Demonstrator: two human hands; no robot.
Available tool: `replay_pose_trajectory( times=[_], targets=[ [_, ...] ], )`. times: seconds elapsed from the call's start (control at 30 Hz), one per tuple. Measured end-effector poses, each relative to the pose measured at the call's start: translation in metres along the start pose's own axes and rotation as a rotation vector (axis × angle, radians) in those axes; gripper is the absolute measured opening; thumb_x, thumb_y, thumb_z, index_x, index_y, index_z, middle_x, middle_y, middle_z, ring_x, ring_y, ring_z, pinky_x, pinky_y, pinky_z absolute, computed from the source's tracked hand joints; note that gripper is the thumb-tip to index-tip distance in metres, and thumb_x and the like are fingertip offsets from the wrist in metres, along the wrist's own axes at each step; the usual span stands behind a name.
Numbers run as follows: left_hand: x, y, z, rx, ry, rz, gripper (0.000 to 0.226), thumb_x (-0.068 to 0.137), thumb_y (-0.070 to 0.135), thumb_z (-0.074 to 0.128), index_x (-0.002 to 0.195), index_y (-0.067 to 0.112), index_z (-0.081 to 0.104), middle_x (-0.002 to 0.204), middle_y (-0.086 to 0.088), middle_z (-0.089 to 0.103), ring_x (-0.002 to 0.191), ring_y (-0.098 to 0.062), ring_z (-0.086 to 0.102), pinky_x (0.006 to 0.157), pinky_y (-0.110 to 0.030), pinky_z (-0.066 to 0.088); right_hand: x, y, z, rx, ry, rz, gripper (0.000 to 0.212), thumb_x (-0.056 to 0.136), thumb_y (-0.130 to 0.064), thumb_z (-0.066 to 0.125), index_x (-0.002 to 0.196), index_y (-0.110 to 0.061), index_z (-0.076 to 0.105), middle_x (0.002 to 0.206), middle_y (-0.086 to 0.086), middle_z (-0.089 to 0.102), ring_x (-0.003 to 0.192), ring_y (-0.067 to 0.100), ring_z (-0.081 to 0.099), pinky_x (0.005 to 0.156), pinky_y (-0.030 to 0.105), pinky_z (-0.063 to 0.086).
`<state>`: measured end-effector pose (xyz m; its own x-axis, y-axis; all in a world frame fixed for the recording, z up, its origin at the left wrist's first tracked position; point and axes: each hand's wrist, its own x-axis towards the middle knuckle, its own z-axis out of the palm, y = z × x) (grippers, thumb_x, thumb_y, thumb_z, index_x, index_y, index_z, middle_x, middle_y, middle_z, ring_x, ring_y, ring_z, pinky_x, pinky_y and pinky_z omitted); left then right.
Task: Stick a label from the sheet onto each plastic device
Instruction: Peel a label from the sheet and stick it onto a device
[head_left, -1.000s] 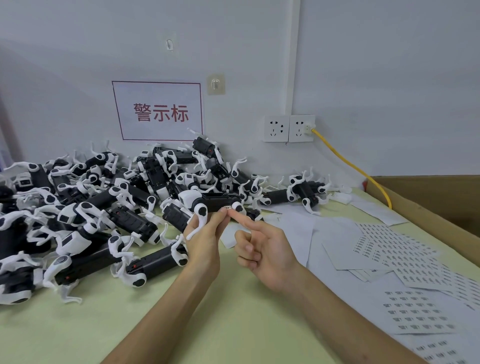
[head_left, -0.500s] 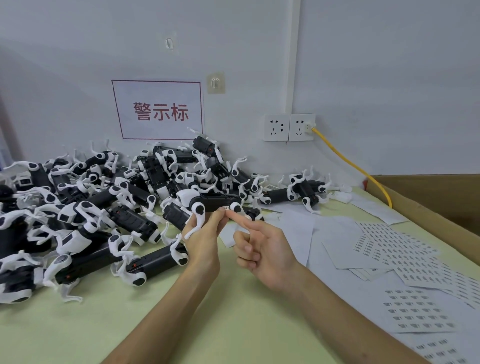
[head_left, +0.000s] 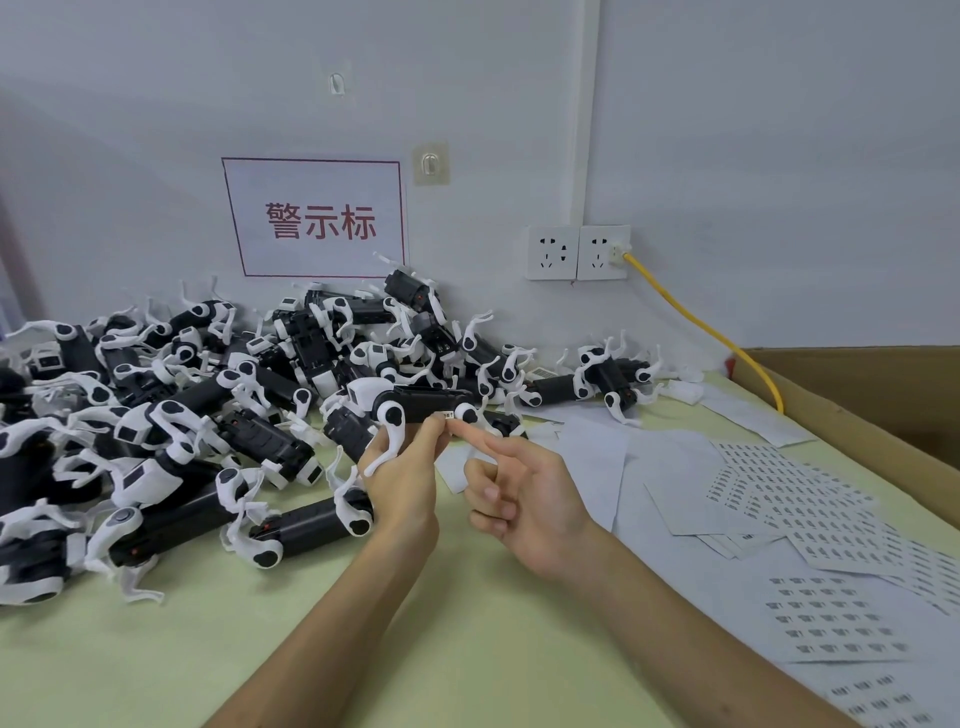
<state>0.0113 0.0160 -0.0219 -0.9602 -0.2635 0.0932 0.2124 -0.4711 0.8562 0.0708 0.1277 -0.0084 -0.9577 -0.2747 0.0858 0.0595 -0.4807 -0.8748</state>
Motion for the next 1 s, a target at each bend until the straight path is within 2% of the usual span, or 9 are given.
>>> replay_pose_trajectory(
  times=[0.1, 0.17, 0.27, 0.4, 0.53, 0.63, 0.7, 0.8, 1.0],
  targets=[
    [0.0, 0.001, 0.001, -0.009, 0.01, -0.001, 0.031, 0.063, 0.027, 0.078, 0.082, 0.011, 0.06, 0.065, 0.008, 0.069, 0.085, -0.013, 0.077, 0.085, -0.027, 0.051, 0.0, 0.0, 0.001, 0.003, 0.001, 0.006, 0.054, 0.086, -0.031, 0.051, 0.138, -0.016, 0.058, 0.057, -0.001, 0.035, 0.049, 0.012, 0.018, 0.046, 0.024, 0.021],
    [-0.001, 0.0, 0.001, 0.008, 0.02, 0.003, 0.024, 0.066, 0.025, 0.078, 0.075, 0.014, 0.059, 0.064, 0.008, 0.07, 0.086, -0.014, 0.077, 0.084, -0.027, 0.049, 0.0, -0.001, 0.002, 0.009, 0.002, 0.008, 0.054, 0.087, -0.03, 0.05, 0.138, -0.015, 0.058, 0.057, -0.001, 0.035, 0.049, 0.012, 0.017, 0.046, 0.024, 0.021],
    [-0.001, 0.0, 0.001, 0.014, 0.031, -0.001, 0.023, 0.073, 0.02, 0.08, 0.076, 0.013, 0.059, 0.064, 0.008, 0.07, 0.085, -0.013, 0.077, 0.087, -0.029, 0.051, 0.0, -0.001, 0.002, 0.018, 0.004, 0.008, 0.053, 0.088, -0.03, 0.049, 0.138, -0.014, 0.057, 0.057, -0.001, 0.036, 0.05, 0.012, 0.017, 0.046, 0.024, 0.021],
    [-0.001, 0.002, 0.001, 0.012, 0.032, -0.009, 0.029, 0.065, 0.028, 0.078, 0.08, 0.011, 0.06, 0.066, 0.008, 0.07, 0.087, -0.013, 0.077, 0.088, -0.029, 0.051, -0.001, -0.001, 0.003, 0.014, 0.002, 0.002, 0.054, 0.087, -0.03, 0.049, 0.138, -0.014, 0.057, 0.058, 0.0, 0.036, 0.049, 0.012, 0.019, 0.047, 0.024, 0.021],
    [-0.002, 0.001, 0.0, 0.023, 0.023, 0.035, 0.017, 0.079, 0.014, 0.077, 0.076, 0.008, 0.062, 0.064, 0.006, 0.066, 0.08, -0.011, 0.076, 0.09, -0.032, 0.054, -0.001, -0.001, 0.003, 0.016, 0.01, 0.002, 0.054, 0.086, -0.03, 0.051, 0.137, -0.013, 0.058, 0.059, 0.0, 0.037, 0.049, 0.012, 0.019, 0.047, 0.024, 0.021],
    [0.002, 0.004, 0.001, 0.02, 0.054, 0.05, 0.021, 0.084, 0.008, 0.074, 0.067, 0.011, 0.062, 0.062, 0.007, 0.069, 0.072, -0.006, 0.073, 0.078, -0.021, 0.054, -0.001, -0.002, 0.001, 0.027, 0.034, -0.003, 0.054, 0.085, -0.03, 0.052, 0.136, -0.013, 0.059, 0.058, 0.0, 0.036, 0.051, 0.013, 0.016, 0.047, 0.025, 0.019],
    [0.005, 0.007, 0.001, -0.025, 0.059, 0.029, 0.014, 0.085, 0.009, 0.075, 0.074, 0.01, 0.066, 0.068, 0.003, 0.074, 0.074, -0.007, 0.075, 0.071, -0.015, 0.053, 0.0, -0.002, -0.001, 0.034, 0.071, -0.012, 0.054, 0.081, -0.03, 0.055, 0.132, -0.013, 0.062, 0.057, 0.0, 0.036, 0.054, 0.015, 0.012, 0.048, 0.025, 0.018],
    [0.005, 0.008, 0.001, -0.1, 0.033, -0.046, 0.011, 0.088, 0.011, 0.075, 0.089, 0.002, 0.07, 0.084, -0.01, 0.078, 0.083, -0.016, 0.077, 0.072, -0.014, 0.056, 0.001, -0.002, -0.002, 0.003, 0.148, -0.046, 0.048, 0.083, -0.026, 0.056, 0.128, -0.014, 0.067, 0.057, 0.0, 0.035, 0.053, 0.014, 0.014, 0.047, 0.025, 0.018],
    [0.001, 0.012, 0.003, -0.134, -0.074, -0.062, 0.005, 0.094, 0.008, 0.069, 0.091, 0.006, 0.067, 0.081, -0.005, 0.073, 0.071, -0.016, 0.076, 0.071, -0.022, 0.06, 0.002, -0.008, -0.005, -0.041, 0.279, -0.155, 0.035, 0.091, -0.019, 0.048, 0.117, -0.01, 0.069, 0.055, -0.001, 0.035, 0.045, 0.011, 0.019, 0.045, 0.023, 0.019]
  ],
)
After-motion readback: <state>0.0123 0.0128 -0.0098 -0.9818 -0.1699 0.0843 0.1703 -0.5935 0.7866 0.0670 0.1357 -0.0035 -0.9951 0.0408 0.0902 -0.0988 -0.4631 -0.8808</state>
